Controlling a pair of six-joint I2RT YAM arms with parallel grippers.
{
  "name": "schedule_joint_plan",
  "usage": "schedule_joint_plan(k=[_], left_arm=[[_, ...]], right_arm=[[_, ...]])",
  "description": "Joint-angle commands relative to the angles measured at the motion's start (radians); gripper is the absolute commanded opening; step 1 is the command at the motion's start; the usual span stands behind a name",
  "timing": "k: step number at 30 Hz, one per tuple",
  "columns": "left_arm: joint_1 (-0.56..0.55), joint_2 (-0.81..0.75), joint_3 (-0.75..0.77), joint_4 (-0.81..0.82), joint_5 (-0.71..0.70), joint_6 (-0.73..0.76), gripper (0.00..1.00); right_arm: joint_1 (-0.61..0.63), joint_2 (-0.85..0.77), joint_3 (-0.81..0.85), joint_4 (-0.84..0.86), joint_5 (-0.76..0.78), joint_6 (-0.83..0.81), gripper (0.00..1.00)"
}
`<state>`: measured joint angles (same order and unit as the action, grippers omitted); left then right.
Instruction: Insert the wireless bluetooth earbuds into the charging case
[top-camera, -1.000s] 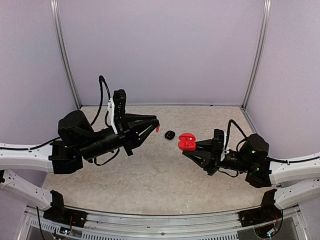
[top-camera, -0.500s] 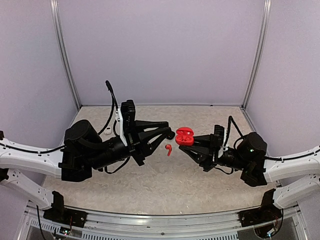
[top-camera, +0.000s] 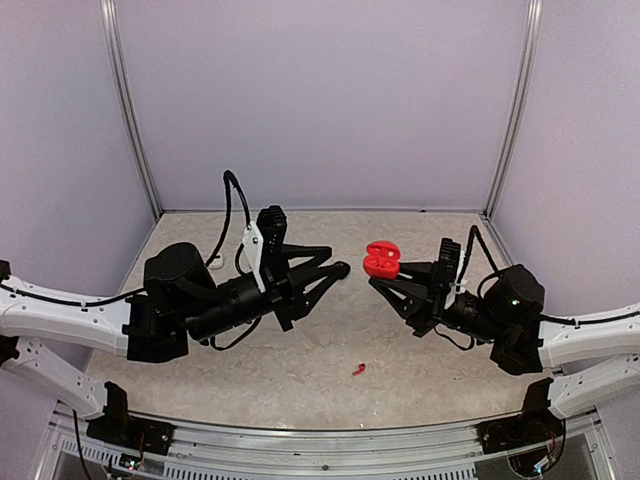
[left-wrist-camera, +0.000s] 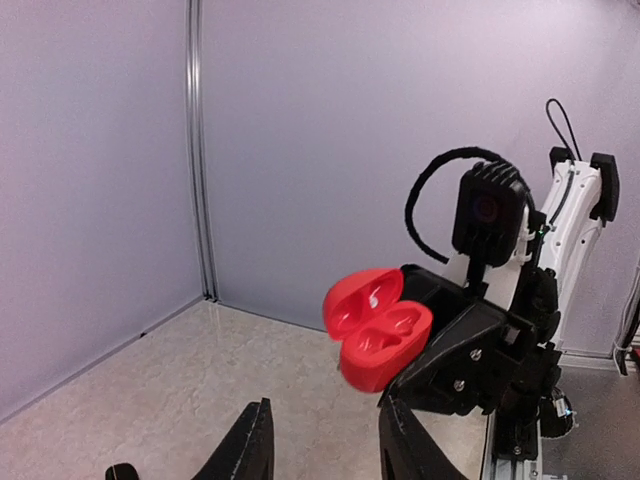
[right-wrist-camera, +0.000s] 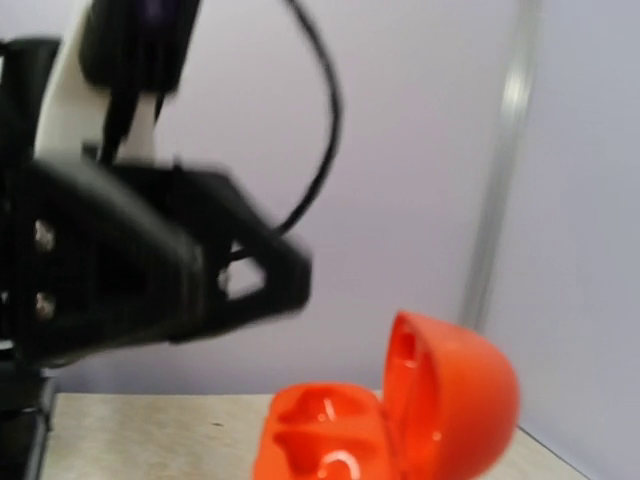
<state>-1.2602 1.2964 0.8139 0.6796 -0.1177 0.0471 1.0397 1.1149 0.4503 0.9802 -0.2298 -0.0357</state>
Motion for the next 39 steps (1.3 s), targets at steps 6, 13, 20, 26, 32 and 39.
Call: schedule_joint_plan(k=[6,13,20,26,32,39], left_arm=[[0.112,0.003,0.021,-0.522,0.032,-0.167,0.48],[0.155,0.302,0.288,-0.841,0.224,-0.136,0.47],[0.162,0.592,0.603,-1.146,0.278,-0.162,0.47],[0.161,0.737,0.785,-1.314,0.282,-0.195,0.46],[0.160,0.862,0.909,-1.432,0.267,-0.191,0.43],[0.158,0.947,0.997,-1.495,0.234,-0.186,0.42]], right_arm=[[-0.099,-0.236,-0.099,-0.279,0.203,0.142,0.01],[-0.167,-0.320,-0.099,-0.416,0.222,0.201,0.01],[-0.194,-0.386,-0.087,-0.531,0.292,0.222,0.01],[-0.203,-0.432,-0.103,-0.550,0.310,0.229,0.02],[-0.208,-0.457,-0.105,-0.569,0.330,0.222,0.02],[-0.210,-0.491,-0.120,-0.578,0.337,0.228,0.02]])
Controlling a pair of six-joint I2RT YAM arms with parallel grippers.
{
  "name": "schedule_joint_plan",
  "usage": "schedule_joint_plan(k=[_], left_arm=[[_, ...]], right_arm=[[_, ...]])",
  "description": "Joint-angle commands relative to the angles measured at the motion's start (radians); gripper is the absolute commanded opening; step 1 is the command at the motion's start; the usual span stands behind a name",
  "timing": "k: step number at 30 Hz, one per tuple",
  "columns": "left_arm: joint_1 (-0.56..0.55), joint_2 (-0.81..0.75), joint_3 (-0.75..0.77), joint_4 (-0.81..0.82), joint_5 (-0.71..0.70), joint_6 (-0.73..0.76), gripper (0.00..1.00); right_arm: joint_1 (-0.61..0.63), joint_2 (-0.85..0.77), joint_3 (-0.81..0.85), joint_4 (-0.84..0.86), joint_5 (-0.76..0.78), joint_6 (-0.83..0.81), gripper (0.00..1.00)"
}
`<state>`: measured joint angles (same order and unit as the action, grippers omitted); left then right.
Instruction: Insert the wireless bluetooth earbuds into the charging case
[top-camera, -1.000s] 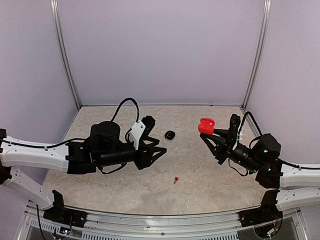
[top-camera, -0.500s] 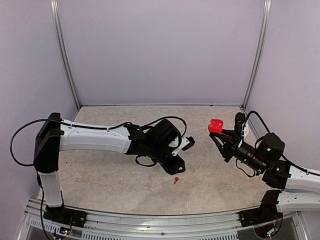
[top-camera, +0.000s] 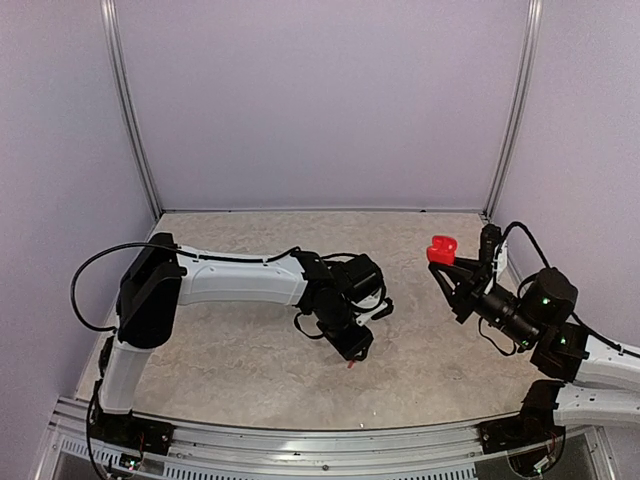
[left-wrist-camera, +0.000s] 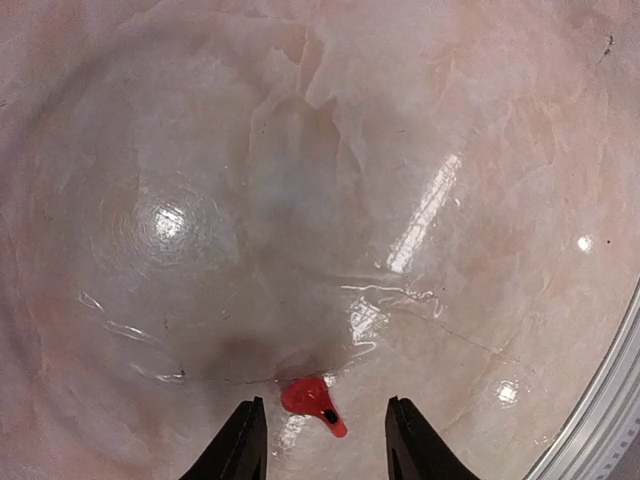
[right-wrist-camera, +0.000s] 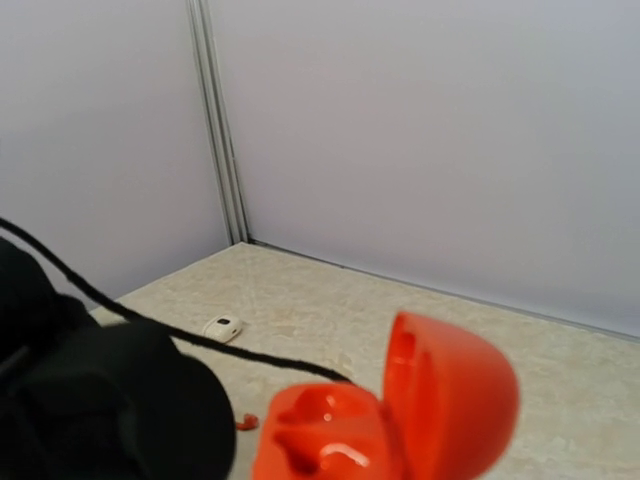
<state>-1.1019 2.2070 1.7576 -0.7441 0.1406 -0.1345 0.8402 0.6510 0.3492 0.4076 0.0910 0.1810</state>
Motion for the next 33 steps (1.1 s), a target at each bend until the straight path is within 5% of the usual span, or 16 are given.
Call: schedule_joint_plan(k=[1,18,33], left_arm=[[-0.001,0.043,0.061,-0.073,-0.022,-0.003,0.42],[0.000,0.120,0.089,-0.141,-0.056,0.027,0.22],[-0.030,-0.230,-0.479,-0.114,-0.049,-0.069,0.15]], right_arm=[[-0.010,-0.032,-0.023,-0.003,0.018,0.011,0.02],[-0.011,-0.052,-0.039,0.000,0.020,0.011,0.02],[-0.011,0.014,-0.029,0.051,-0.028,0.006,0.02]])
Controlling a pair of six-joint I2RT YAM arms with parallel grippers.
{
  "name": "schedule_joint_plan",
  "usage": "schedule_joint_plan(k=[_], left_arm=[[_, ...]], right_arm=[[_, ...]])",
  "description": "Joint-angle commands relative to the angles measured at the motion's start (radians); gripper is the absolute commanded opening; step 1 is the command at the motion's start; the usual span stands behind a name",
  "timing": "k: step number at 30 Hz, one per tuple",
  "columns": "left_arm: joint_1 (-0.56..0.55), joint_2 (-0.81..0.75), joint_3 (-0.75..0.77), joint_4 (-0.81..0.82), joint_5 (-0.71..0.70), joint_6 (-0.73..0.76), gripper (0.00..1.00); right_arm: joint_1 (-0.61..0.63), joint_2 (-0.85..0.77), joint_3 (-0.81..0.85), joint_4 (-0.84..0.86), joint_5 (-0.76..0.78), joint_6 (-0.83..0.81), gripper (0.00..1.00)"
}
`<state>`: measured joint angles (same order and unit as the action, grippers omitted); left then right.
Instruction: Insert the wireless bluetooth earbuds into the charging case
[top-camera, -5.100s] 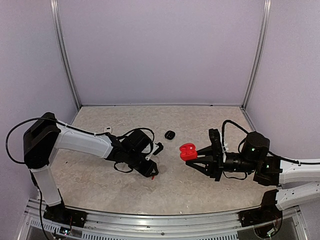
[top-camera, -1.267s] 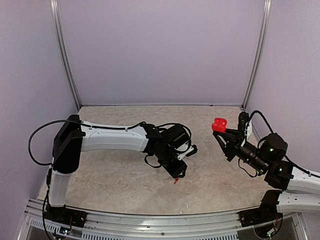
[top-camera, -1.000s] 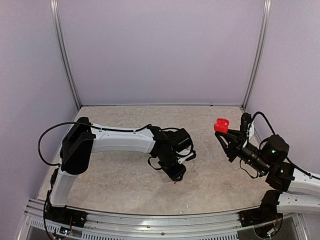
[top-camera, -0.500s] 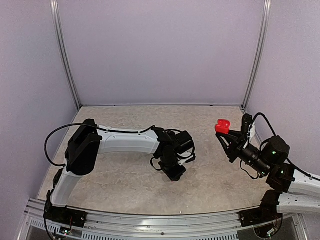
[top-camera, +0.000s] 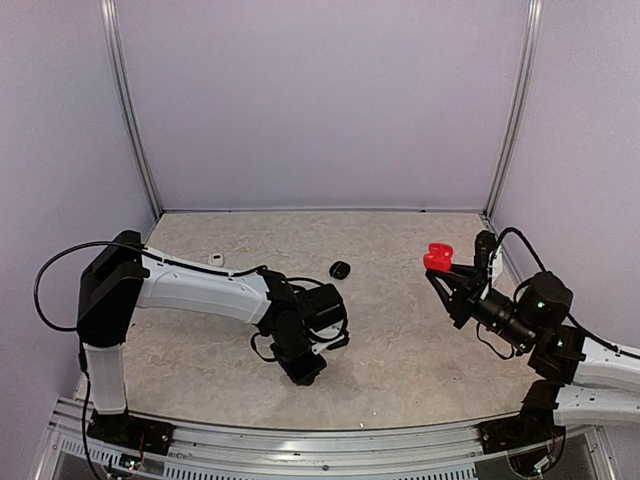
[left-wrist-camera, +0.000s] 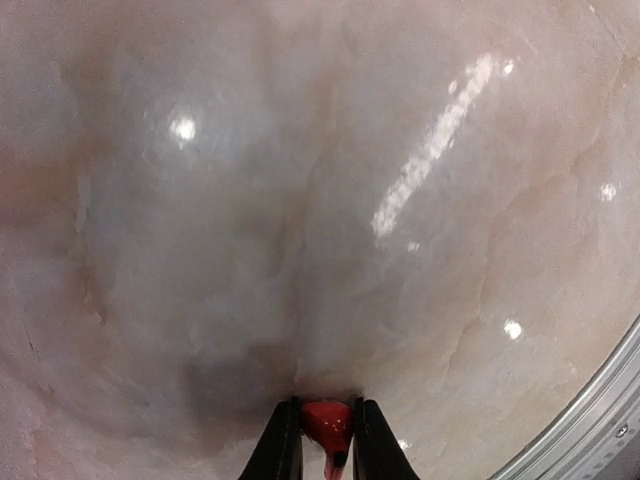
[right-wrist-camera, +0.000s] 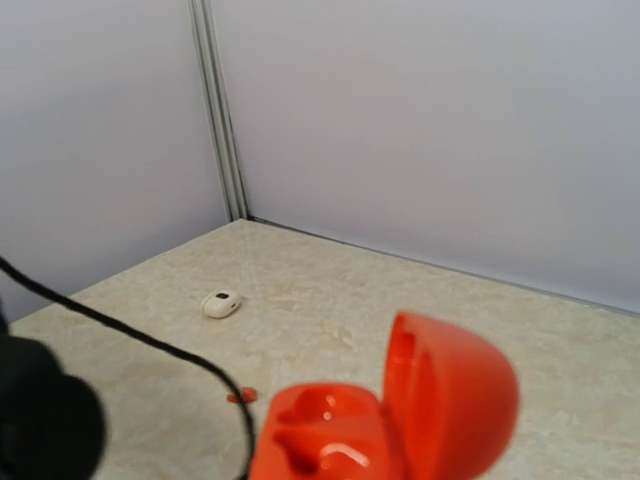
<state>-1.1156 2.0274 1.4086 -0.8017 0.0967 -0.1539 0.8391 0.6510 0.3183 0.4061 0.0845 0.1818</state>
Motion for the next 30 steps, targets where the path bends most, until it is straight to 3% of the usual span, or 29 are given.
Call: schedule_joint_plan(k=[1,5,16,30], left_arm=[[-0.021,-0.073,-0.157,-0.059,-0.004,-0.057,0.16],[-0.044,-0.100,-0.204,-0.082,-0.016,-0.071,0.20],[-0.064,-0.031,-0.131,-0.127,-0.074,-0.055,0.31],[-0.066,-0.028,-0.096,-0.127,-0.090,-0.051,0.20]], right_arm=[[-0.011,0.019,0.004,0.055,-0.025,0.006,0.02],[-0.010,0.041,0.014,0.062,-0.036,0.002,0.02],[-0.010,0.045,0.024,0.046,-0.042,-0.007,0.03],[-0.010,0.038,0.018,0.038,-0.034,-0.016,0.03]])
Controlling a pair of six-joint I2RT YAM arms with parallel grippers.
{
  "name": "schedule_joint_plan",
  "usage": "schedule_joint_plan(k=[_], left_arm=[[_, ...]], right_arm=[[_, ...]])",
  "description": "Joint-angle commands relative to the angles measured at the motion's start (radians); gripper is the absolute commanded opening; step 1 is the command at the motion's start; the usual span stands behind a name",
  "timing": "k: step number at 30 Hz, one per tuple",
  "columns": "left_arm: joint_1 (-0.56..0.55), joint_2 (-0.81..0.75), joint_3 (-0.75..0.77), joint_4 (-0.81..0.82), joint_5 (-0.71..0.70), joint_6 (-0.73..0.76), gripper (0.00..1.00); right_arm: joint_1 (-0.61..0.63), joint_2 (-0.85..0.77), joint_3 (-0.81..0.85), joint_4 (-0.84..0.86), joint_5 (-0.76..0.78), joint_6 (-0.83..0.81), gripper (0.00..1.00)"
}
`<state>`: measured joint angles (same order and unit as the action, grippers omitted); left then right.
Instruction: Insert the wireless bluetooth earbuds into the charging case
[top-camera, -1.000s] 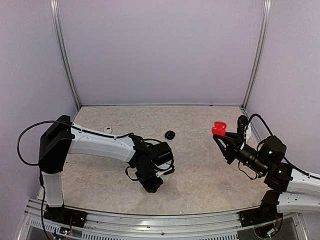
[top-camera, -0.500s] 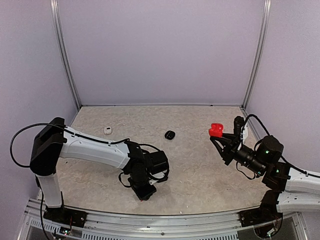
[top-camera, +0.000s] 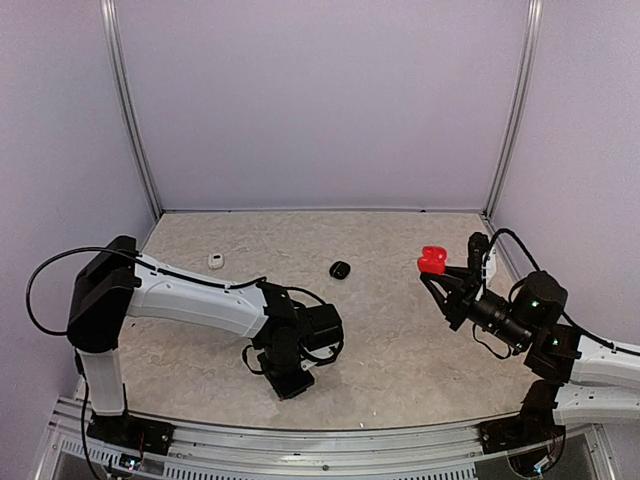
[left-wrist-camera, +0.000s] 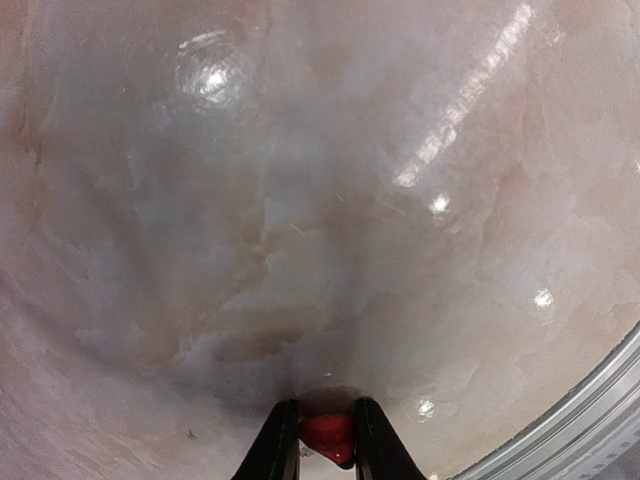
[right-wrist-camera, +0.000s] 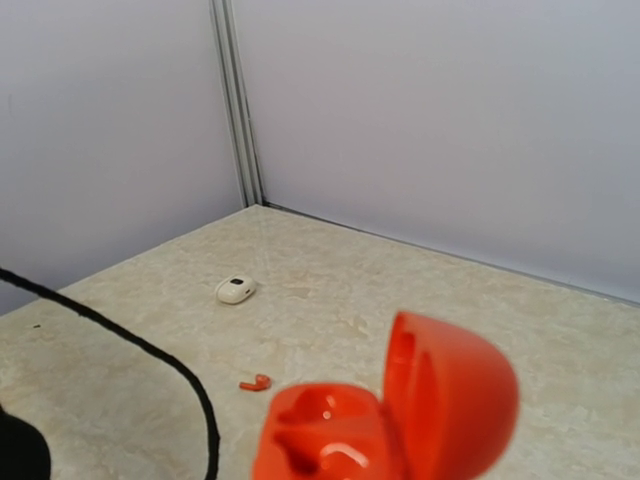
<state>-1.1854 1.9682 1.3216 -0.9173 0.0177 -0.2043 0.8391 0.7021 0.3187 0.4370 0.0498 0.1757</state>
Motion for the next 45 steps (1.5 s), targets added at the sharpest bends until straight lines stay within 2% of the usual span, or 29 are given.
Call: schedule_joint_plan(k=[1,8,12,16,21,24,33,45], left_arm=[[0.009,0.023,-0.010,0.006,-0.007,-0.003,0.19],[0.047,-0.133,-0.027,0.211,-0.015,-0.014,0.13],[0.049,-0.284,-0.035,0.380,-0.081,0.006,0.12],[0.044,-0.423,-0.080,0.614,-0.091,0.037,0.11],[0.015,-0.565,-0.180,0.984,-0.099,0.080,0.11],[-0.015,-0.610,-0.222,1.110,-0.118,0.130,0.11],[-0.093,-0.570,-0.205,1.227,-0.165,0.237,0.10],[-0.112,-0.502,-0.161,1.209,-0.154,0.279,0.09]], right_arm=[[-0.011,-0.014,0.018,0.005,0.001,-0.010,0.03],[-0.011,-0.009,0.013,0.028,-0.037,-0.015,0.03],[-0.011,0.024,0.018,0.078,-0.115,-0.036,0.02],[-0.011,0.086,0.030,0.139,-0.214,-0.063,0.02],[-0.011,0.147,0.058,0.187,-0.314,-0.084,0.01],[-0.011,0.165,0.067,0.209,-0.371,-0.094,0.01],[0.008,0.236,0.075,0.310,-0.539,-0.120,0.00],[0.051,0.267,0.110,0.329,-0.555,-0.154,0.00]])
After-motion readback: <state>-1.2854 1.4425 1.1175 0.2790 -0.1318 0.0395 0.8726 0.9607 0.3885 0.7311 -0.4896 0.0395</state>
